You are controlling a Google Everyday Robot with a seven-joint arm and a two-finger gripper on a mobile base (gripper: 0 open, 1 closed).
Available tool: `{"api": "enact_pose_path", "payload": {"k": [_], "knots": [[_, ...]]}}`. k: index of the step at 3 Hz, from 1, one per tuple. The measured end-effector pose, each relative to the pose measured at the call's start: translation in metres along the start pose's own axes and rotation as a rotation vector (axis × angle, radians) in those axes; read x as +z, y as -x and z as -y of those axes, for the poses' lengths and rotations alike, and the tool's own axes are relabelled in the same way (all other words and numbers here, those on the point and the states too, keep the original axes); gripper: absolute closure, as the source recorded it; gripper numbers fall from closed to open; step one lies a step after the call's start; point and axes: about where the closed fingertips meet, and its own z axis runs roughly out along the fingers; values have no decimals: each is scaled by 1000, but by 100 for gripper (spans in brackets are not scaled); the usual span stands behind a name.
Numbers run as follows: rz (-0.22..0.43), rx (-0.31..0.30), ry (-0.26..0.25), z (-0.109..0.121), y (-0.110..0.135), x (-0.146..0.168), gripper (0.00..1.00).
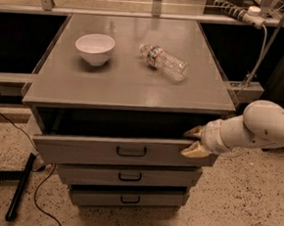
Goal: Open top drawer
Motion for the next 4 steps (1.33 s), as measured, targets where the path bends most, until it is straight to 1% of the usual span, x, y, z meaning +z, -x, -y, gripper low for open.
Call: {"api": "enact_pose_path", "payload": {"k": [1,2,3,4], "knots": [[33,30,31,-28,-11,-13,37],[33,30,31,-27,-8,-17,60],[35,44,32,-37,-14,-24,83],[35,44,32,-36,-12,-26,100]]}}
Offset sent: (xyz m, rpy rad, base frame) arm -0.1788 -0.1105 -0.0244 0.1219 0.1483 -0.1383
